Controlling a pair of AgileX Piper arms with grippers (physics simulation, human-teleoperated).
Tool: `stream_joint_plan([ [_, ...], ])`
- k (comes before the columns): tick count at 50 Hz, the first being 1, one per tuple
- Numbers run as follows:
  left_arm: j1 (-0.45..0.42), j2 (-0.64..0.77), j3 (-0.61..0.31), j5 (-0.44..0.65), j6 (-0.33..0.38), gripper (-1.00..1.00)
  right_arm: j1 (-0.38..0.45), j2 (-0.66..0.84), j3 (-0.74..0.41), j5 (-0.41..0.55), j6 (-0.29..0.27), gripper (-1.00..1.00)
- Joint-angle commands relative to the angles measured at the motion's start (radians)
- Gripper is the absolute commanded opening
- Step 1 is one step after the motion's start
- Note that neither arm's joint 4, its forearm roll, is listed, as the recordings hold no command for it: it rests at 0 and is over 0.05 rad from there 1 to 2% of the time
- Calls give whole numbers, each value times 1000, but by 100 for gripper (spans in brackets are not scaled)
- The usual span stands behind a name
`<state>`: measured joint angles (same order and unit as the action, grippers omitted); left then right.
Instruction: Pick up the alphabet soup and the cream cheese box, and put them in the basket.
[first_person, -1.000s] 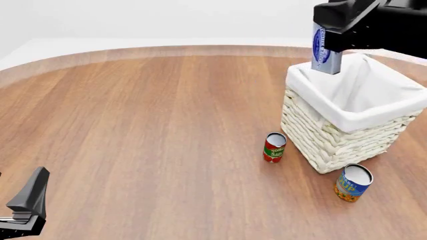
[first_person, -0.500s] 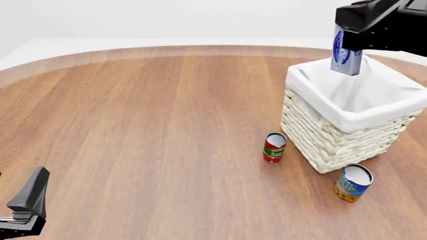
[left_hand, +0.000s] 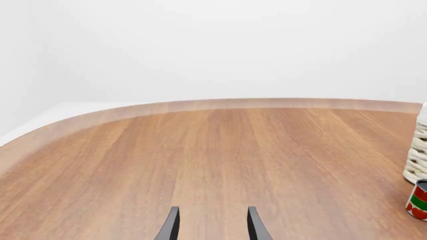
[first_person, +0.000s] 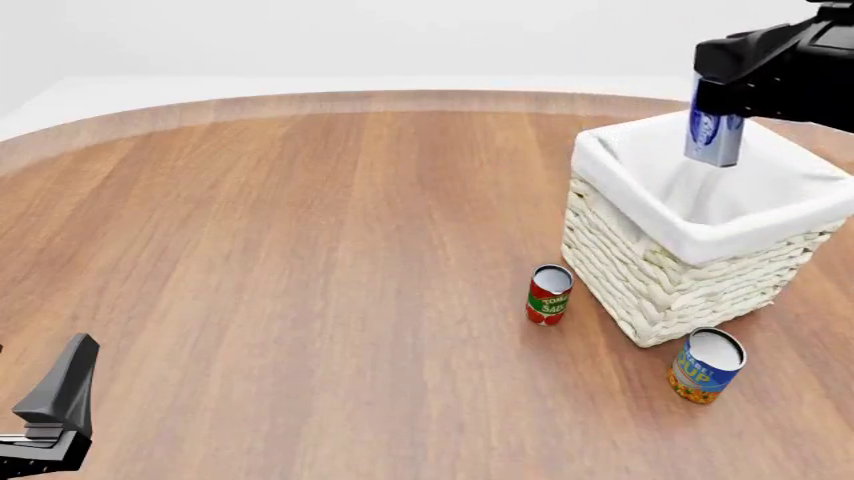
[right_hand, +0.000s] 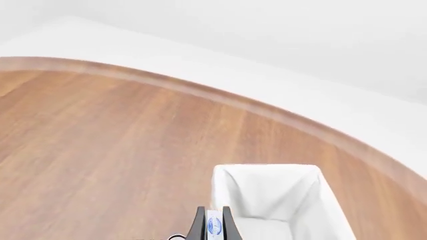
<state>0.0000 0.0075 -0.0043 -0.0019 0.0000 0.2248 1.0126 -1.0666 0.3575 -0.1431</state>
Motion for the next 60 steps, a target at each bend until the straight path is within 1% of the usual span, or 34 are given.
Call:
stream_joint_plan([
  [1, 0, 0, 0, 0, 0, 100, -49, 16, 17, -20, 10, -100],
  [13, 0, 0, 0, 0, 0, 100, -82, 52, 42, -48, 9, -100],
  [27, 0, 0, 0, 0, 0, 100, -107, 98, 79, -94, 30, -100],
  [46, 0, 0, 0, 0, 0, 100, -149, 157, 78, -127, 33, -100],
  [60, 0, 0, 0, 0, 0, 100, -184, 215, 87, -184, 44, -100],
])
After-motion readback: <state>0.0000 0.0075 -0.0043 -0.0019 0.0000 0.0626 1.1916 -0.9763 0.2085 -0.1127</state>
